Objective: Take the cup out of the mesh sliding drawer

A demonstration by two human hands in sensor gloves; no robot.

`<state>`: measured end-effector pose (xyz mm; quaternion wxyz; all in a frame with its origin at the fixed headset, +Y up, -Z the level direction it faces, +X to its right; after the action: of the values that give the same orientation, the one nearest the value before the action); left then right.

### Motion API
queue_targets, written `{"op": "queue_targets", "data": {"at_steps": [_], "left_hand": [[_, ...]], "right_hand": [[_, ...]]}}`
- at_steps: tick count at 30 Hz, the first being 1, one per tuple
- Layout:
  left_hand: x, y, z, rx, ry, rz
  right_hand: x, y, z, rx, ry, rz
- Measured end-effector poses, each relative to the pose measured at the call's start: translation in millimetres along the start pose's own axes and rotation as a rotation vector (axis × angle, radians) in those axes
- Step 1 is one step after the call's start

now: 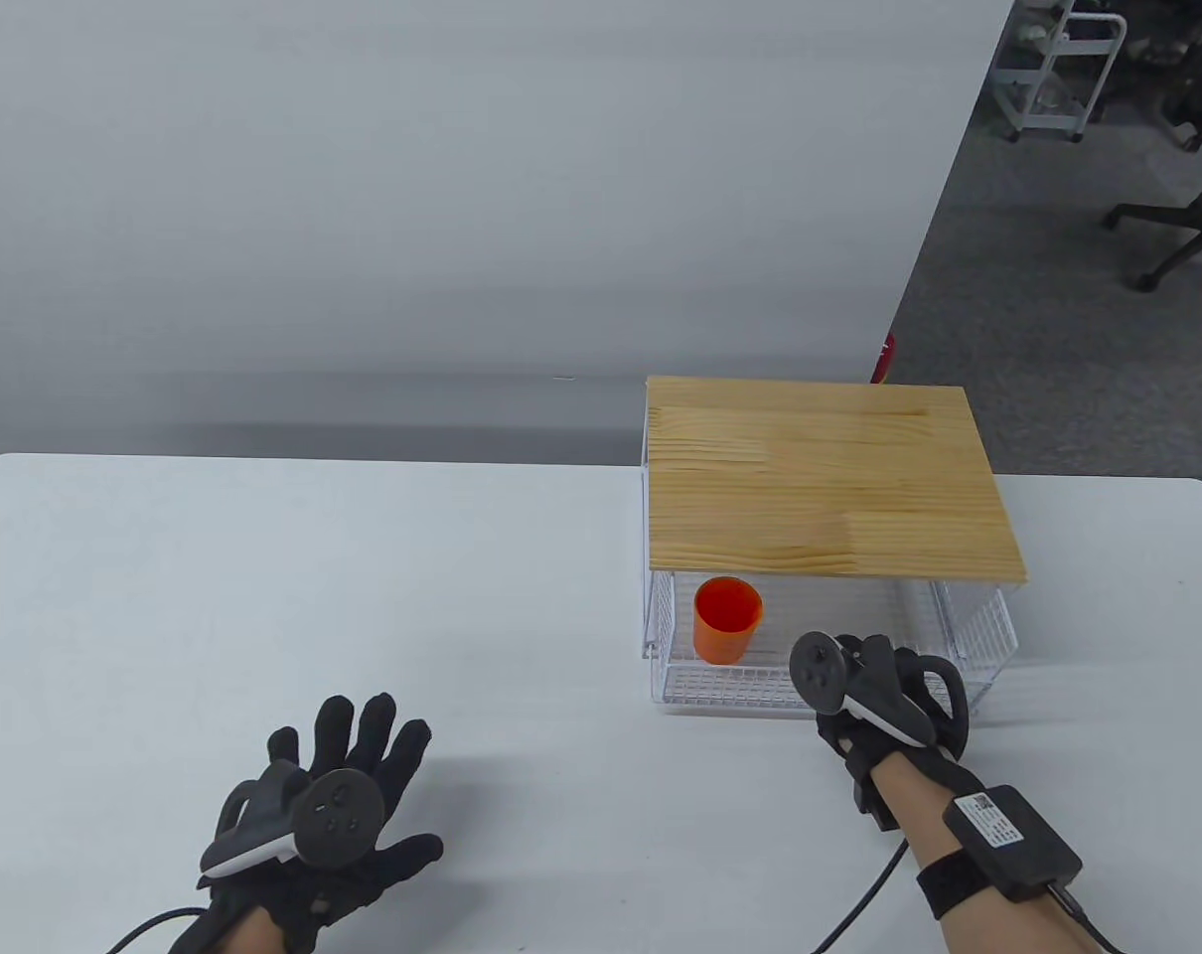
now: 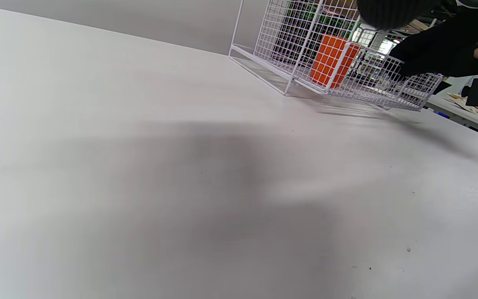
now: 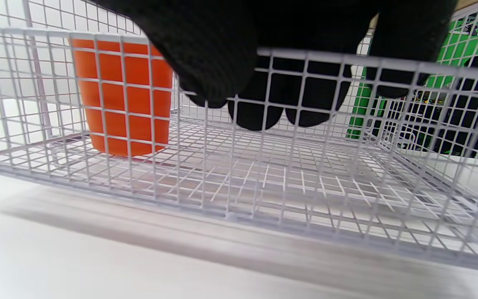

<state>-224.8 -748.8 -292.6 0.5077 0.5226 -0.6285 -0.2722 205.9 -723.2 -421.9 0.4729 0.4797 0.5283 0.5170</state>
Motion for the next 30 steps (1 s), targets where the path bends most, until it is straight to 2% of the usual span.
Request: {"op": "queue_targets", "data": {"at_steps": [30], "left_hand": [[2.2,-2.2,-1.0,-0.007,-0.006,0.010]], "right_hand": [[1.6,14.8,-1.7,0.041,0.018,-0.024]]}}
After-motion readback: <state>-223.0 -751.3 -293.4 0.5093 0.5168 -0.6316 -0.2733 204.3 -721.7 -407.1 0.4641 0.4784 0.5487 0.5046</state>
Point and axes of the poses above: the tracker on the back of each hand, its own z axis roughly to the little-finger side, its own y axis roughly from the fingertips to the wrist, x = y × z, the point moved 4 cm from there along -y, roughly from the wrist to the fingertips, and after that the axes turned 5 degrees about -x, right-handed, at the moved point
